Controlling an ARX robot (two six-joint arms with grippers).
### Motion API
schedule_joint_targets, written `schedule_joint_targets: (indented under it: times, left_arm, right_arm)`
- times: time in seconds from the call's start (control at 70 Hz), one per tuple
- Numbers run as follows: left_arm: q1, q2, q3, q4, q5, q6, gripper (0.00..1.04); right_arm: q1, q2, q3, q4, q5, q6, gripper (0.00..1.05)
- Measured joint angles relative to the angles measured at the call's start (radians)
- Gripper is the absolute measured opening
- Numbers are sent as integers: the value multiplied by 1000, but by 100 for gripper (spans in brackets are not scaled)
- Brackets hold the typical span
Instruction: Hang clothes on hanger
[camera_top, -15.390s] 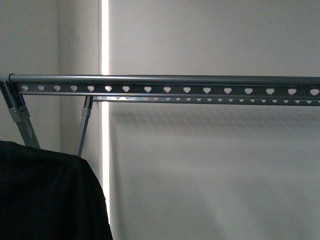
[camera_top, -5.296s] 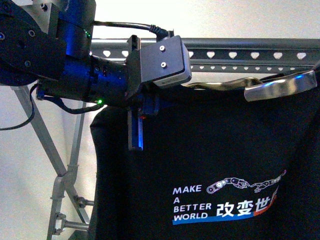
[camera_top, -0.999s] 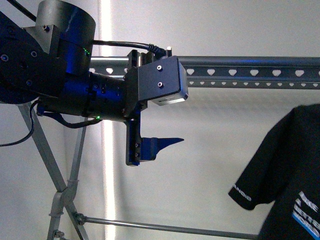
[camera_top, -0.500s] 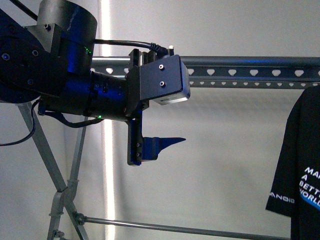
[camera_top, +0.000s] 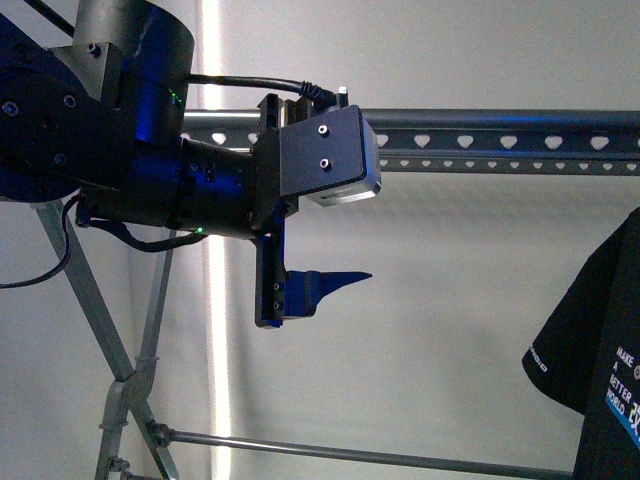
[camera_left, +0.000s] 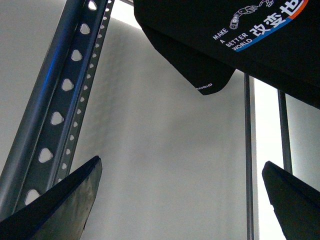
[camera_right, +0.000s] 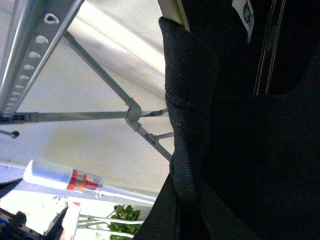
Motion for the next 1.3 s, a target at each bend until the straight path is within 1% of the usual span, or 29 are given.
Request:
schedule_joint_targets:
  times: [0.143,0.3,0.614,1.014,1.028,1.042,1.156,1.171,1.242,1.299]
  left_arm:
    - [0,0,0,0,0,0,98]
    - [0,0,0,0,0,0,98]
    - [0,0,0,0,0,0,98]
    - [0,0,0,0,0,0,98]
    - [0,0,0,0,0,0,98]
    - [0,0,0,0,0,0,98]
    - [0,0,0,0,0,0,98]
    - [0,0,0,0,0,0,98]
    - [0,0,0,0,0,0,98]
    - [0,0,0,0,0,0,98]
  right_arm:
    - [17,21,42,35,14,90,3]
    - [42,51,97,35,34,134,3]
    - [101,99,105,32,84,133,3]
    - [135,141,105,35,77,124,4]
    - [135,145,107,35,77,121,7]
    - [136,150,112,34,77,114,12]
    - [136,156,132,35,77,100,29]
    - [136,156,135,37,75,99,33]
    - [135,156,136,45,74,91,43]
    - [132,154,133,58,69,83,54]
